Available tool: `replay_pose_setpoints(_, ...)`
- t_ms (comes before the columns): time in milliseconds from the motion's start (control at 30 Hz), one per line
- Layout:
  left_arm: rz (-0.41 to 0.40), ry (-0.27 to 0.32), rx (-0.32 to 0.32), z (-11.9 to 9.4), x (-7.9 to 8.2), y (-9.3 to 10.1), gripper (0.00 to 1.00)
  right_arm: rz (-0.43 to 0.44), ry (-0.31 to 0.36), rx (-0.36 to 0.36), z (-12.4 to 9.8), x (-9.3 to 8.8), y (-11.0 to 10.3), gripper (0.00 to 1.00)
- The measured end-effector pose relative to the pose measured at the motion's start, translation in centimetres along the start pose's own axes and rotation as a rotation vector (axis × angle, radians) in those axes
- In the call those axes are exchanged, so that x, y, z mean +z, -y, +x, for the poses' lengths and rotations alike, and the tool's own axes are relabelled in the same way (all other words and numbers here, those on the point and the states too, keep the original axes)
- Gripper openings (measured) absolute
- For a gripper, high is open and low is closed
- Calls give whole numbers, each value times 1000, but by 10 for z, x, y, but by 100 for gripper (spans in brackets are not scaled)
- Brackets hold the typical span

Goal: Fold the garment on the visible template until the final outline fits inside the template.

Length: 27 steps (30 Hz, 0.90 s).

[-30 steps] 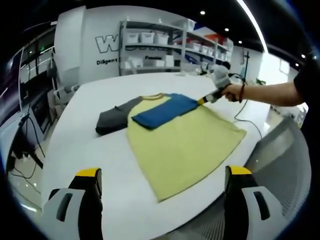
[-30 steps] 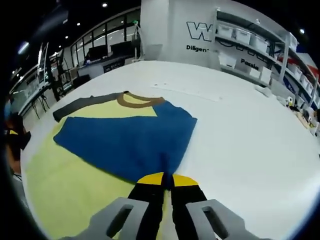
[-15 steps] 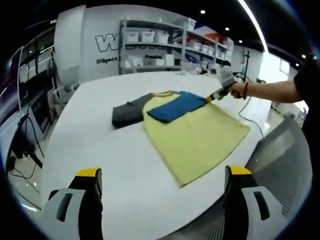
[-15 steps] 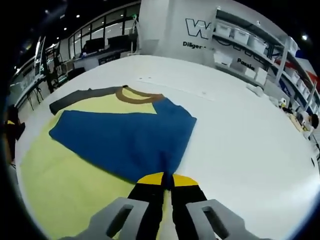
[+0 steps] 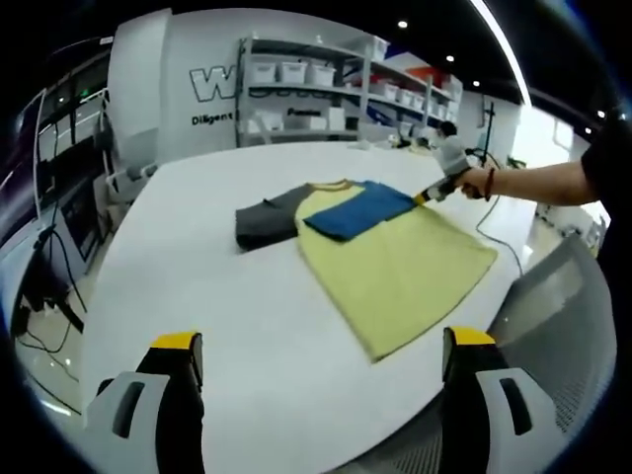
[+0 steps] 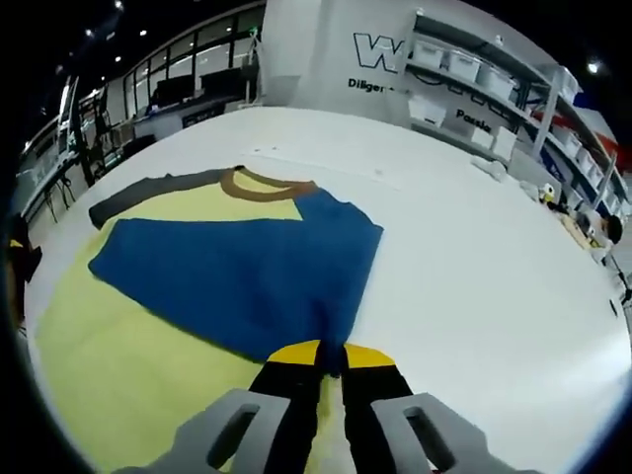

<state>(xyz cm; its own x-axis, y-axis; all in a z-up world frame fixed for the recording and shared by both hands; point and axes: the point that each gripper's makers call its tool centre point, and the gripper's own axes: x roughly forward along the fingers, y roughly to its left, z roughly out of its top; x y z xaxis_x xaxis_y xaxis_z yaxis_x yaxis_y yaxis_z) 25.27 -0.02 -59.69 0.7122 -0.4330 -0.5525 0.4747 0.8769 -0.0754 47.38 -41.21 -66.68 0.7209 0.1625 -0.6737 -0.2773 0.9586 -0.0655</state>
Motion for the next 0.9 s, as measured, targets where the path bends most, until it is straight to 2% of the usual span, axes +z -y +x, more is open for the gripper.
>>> replay_pose_setpoints(33, -2, 2, 0, 0, 1, -1, 97, 63, 22, 18, -2, 4, -2, 10)
replay_pose_setpoints(133, -10, 4, 4, 1, 1, -3, 97, 153, 70, 60, -10, 13, -9, 30)
replay_pose_setpoints(200, -7, 2, 10, 2, 2, -5, 97, 148, 118, 68, -19, 21, -11, 37)
replay_pose_setpoints(300, -8, 3, 13, 4, 3, -7, 97, 169, 152, 97, -30, 27, -17, 46)
replay_pose_setpoints(467, -5, 9, 12, 7, 7, -9, 96, 190, 187, 131, -44, 31, -27, 75)
replay_pose_setpoints(600, -5, 9, 22, 11, 9, -15, 96, 174, 214, 160, -62, 35, -37, 85)
replay_pose_setpoints(733, -14, 17, 44, 15, 13, -24, 95, 135, 247, 184, -77, 41, -47, 98)
replay_pose_setpoints(900, -24, 48, 62, 18, 21, -32, 91, 115, 276, 218, -101, 47, -60, 99)
